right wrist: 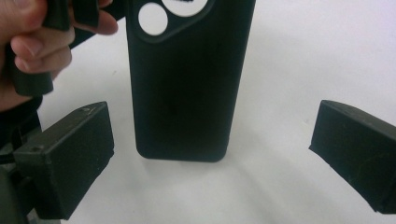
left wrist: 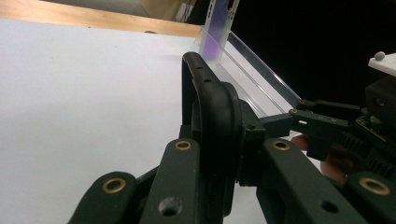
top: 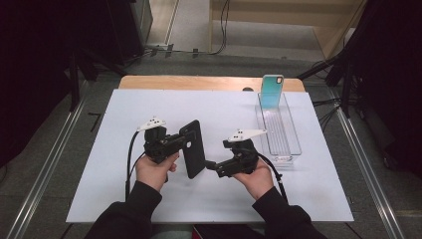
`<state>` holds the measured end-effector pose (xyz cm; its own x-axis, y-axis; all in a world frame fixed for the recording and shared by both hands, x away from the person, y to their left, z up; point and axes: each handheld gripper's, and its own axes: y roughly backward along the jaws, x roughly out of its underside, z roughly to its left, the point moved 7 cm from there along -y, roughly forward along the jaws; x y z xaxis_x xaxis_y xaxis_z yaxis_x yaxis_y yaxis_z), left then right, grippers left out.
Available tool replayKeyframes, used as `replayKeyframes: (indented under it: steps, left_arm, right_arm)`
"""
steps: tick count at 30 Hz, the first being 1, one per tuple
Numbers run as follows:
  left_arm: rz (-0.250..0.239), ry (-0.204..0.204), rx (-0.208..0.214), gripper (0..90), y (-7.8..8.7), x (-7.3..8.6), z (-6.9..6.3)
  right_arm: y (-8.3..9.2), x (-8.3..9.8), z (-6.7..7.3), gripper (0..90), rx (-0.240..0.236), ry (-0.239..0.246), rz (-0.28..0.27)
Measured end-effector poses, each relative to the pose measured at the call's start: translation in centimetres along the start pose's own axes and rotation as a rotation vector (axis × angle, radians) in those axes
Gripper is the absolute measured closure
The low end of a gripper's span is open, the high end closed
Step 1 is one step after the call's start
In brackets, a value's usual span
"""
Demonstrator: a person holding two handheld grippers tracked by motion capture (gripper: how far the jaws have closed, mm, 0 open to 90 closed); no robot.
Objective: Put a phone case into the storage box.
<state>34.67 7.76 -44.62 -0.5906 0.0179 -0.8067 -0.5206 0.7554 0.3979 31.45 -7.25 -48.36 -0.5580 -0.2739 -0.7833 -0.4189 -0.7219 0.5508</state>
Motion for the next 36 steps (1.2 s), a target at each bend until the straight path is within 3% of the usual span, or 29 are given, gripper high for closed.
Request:
replayKeyframes:
  steps: [4,7,12,16,31,36]
  left_arm:
    - [-0.005,-0.014,0.012,82.0,-0.2,0.3,-0.4]
    - [0.002,0.004,0.029,82.0,-0.4,0.7,-0.7]
    - [0.002,0.004,0.043,82.0,-0.4,1.0,-1.3]
    - [0.011,0.0,0.045,81.9,-0.5,1.3,-1.8]
    - [0.031,0.012,0.067,81.9,-0.4,1.9,-3.1]
    - [0.039,0.01,0.07,81.0,-0.5,2.0,-3.3]
  right_arm:
    - [-0.2,-0.3,0.0,0.0,-0.014,-0.01,-0.026]
    - [-0.5,-0.5,0.2,0.0,-0.029,-0.021,-0.037]
    - [-0.8,-0.9,0.4,0.0,-0.012,-0.014,-0.042]
    - [-1.4,-1.0,0.6,0.0,0.013,-0.053,-0.032]
    - [-2.6,-1.6,1.5,0.2,0.0,-0.066,-0.043]
    - [-2.7,-1.5,1.8,10.5,-0.013,-0.055,-0.043]
